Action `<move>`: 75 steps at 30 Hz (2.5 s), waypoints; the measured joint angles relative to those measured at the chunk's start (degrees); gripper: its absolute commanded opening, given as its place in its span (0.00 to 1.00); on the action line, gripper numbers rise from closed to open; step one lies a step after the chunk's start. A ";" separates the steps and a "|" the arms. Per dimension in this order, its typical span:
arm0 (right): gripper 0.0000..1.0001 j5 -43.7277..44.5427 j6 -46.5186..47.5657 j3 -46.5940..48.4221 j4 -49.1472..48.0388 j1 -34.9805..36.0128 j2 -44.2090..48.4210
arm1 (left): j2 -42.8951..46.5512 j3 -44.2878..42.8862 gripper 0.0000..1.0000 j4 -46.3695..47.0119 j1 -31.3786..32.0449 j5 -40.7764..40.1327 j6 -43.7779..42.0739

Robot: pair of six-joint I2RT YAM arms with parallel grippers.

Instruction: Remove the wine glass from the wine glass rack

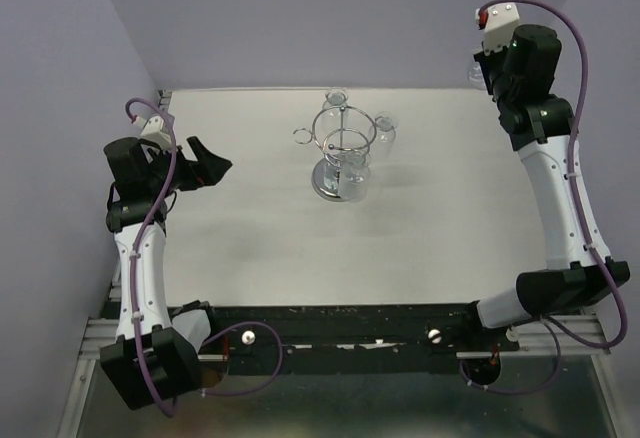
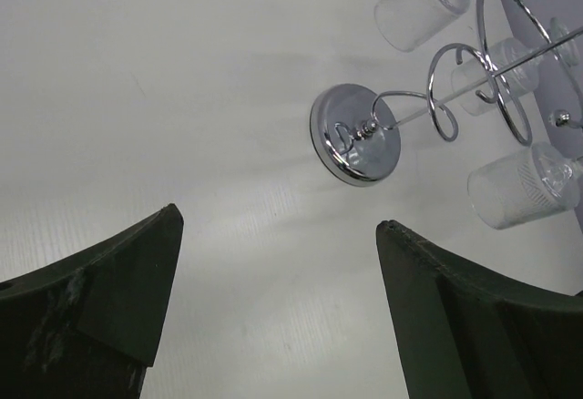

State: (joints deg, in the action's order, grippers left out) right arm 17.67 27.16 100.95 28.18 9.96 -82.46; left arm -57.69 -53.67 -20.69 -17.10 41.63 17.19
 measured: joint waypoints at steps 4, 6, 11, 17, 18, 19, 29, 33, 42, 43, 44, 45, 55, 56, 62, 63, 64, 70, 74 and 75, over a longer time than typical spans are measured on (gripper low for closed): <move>0.01 -2.05 -0.17 8.15 11.74 -2.27 -6.38 | -2.47 -1.95 0.99 -2.05 0.79 0.15 -3.28; 0.01 -3.87 -0.20 12.41 17.73 -2.93 -9.84 | -3.63 -3.15 0.99 -3.04 1.09 0.15 -5.14; 0.01 -7.13 -0.42 23.43 29.97 -4.00 -19.41 | -3.34 -3.32 0.99 -4.76 1.11 0.15 -9.16; 0.01 -9.57 -0.26 28.72 37.92 -5.97 -26.97 | -4.00 -3.96 0.99 -7.65 1.11 0.22 -12.33; 0.01 -9.88 -0.15 29.09 38.93 -6.29 -27.89 | -4.31 -4.20 0.99 -8.37 1.11 0.83 -13.42; 0.01 -10.27 -0.11 29.27 39.67 -6.60 -28.72 | -4.76 -4.46 0.99 -9.44 1.18 1.97 -15.08; 0.01 -13.25 -0.04 34.56 44.81 -10.78 -38.99 | -6.93 -4.76 0.99 -13.35 5.33 7.15 -24.50; 0.01 -13.51 0.31 35.65 45.44 -12.85 -42.03 | -8.79 -4.13 0.99 -13.27 6.80 7.58 -24.83; 0.01 -13.77 0.17 35.89 45.90 -15.69 -45.16 | -10.40 -0.94 0.99 -12.44 10.05 9.42 -24.85; 0.01 -14.05 0.02 36.00 45.90 -16.00 -45.57 | -10.71 -0.63 0.99 -12.46 10.43 9.44 -24.90; 0.01 -14.29 -0.17 36.13 45.90 -16.33 -46.03 | -10.88 -0.50 0.99 -12.46 10.62 9.42 -24.90; 0.01 -14.49 -0.22 36.24 45.90 -16.70 -46.45 | -11.08 -0.17 0.99 -12.41 10.95 9.42 -24.90; 0.01 -15.67 -0.74 36.37 45.42 -18.78 -48.50 | -11.63 2.49 0.99 -12.85 13.55 9.14 -25.16; 0.01 -15.69 -0.76 36.37 45.33 -18.86 -48.72 | -11.43 3.08 0.99 -12.92 13.86 8.92 -25.46; 0.01 -17.27 -1.49 36.37 44.76 -19.08 -50.16 | -7.26 6.25 0.99 -13.07 15.02 7.76 -25.68; 0.01 -17.42 -1.66 36.37 44.59 -19.08 -50.31 | -6.67 6.40 0.99 -13.07 15.13 7.63 -25.62; 0.01 -17.59 -1.79 36.37 44.37 -19.08 -50.47 | -6.08 6.49 0.99 -13.05 15.23 7.39 -25.49; 0.03 -19.19 -3.17 36.37 43.06 -19.34 -51.39 | -4.66 6.40 0.99 -13.22 15.37 6.32 -25.09; 0.07 -20.06 -3.78 36.37 42.99 -19.45 -52.70 | -4.85 5.64 0.99 -13.92 15.47 5.66 -25.09; 0.08 -20.28 -3.91 36.37 43.01 -19.45 -53.27 | -4.85 5.40 0.99 -13.94 15.47 5.57 -25.09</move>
State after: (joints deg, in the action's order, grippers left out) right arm -2.61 23.24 137.32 71.20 -9.50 -135.72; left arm -62.54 -48.27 -34.63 -1.63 47.20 -7.90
